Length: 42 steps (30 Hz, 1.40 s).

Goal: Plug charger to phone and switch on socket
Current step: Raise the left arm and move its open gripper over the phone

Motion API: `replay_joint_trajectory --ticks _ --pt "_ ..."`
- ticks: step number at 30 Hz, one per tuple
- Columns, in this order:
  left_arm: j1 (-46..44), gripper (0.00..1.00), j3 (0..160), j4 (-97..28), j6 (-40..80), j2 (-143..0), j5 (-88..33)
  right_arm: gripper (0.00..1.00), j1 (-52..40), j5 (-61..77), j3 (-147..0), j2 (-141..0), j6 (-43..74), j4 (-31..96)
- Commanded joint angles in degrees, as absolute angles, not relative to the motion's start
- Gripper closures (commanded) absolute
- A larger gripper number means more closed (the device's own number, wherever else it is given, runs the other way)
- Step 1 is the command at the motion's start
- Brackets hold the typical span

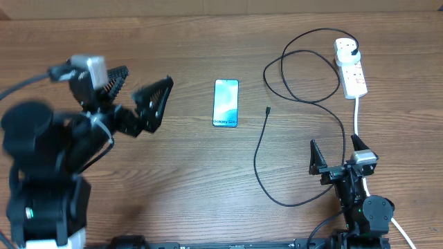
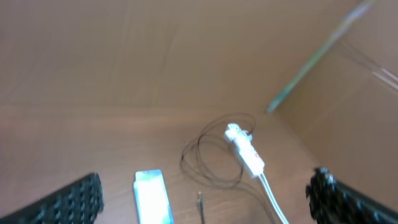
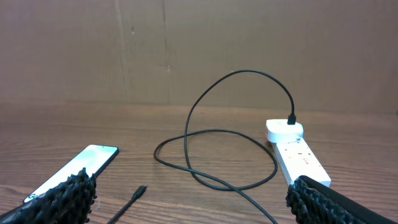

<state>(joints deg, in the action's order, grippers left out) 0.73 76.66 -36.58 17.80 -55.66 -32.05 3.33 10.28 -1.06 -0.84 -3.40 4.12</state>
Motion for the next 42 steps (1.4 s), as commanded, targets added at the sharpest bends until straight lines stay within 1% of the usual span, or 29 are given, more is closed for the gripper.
replay_joint_trajectory --ticks 1,4,6,7,9,12,14,18,20,21,25,30,35,39,42 --pt "-4.08 0.00 90.91 -49.84 16.08 -64.75 -20.53 0.00 3.07 10.55 -0.49 -0.16 -3.25 3.92" --pt "-10.33 0.00 104.73 -66.81 17.30 -75.53 -6.26 0.00 3.07 10.55 -0.49 -0.16 -3.25 3.92" --pt "-14.41 0.00 112.97 -75.88 18.41 -82.43 1.30 0.00 3.07 10.55 -0.49 -0.16 -3.25 3.92" --pt "-16.29 0.00 116.18 -78.72 18.35 -85.38 2.35 0.00 3.07 10.55 -0.49 -0.16 -3.25 3.92" --pt "-19.27 0.00 119.87 -81.10 18.41 -89.54 -0.40 0.00 3.07 10.55 -0.49 -0.16 -3.25 3.92" --pt "-22.50 0.00 120.75 -80.34 18.39 -94.11 -7.60 0.00 3.07 10.52 -0.49 -0.16 -3.25 3.92" --pt "-24.18 0.00 120.75 -78.28 18.44 -96.95 -8.60 0.00 3.07 10.55 -0.49 -0.16 -3.25 3.92" --pt "-25.85 0.00 120.77 -77.49 28.23 -102.69 -5.06 0.00 3.07 10.55 -0.49 -0.16 -3.25 3.92" --pt "-26.35 0.00 120.77 -77.71 29.95 -105.30 -2.63 0.00 3.07 10.55 -0.49 -0.16 -3.25 3.92" --pt "-27.16 0.00 120.77 -78.98 32.67 -107.83 1.41 0.00 3.07 10.55 -0.49 -0.16 -3.25 3.92" --pt "-29.76 0.00 120.77 -81.89 37.74 -111.74 8.88 0.00 3.07 10.55 -0.49 -0.16 -3.25 3.92" --pt "-31.14 0.00 120.77 -78.30 37.95 -116.57 10.48 0.00 3.07 10.55 -0.49 -0.16 -3.25 3.92" --pt "-31.11 0.00 120.75 -76.49 37.43 -121.23 7.64 0.00 3.07 10.55 -0.49 -0.16 -3.25 3.92" --pt "-31.09 0.00 120.75 -75.96 31.11 -124.79 5.74 0.00 3.07 10.55 -0.49 -0.16 -3.25 3.92" --pt "-31.00 0.00 120.75 -75.85 28.99 -126.89 6.00 0.00 3.07 10.55 -0.49 -0.16 -3.25 3.92"
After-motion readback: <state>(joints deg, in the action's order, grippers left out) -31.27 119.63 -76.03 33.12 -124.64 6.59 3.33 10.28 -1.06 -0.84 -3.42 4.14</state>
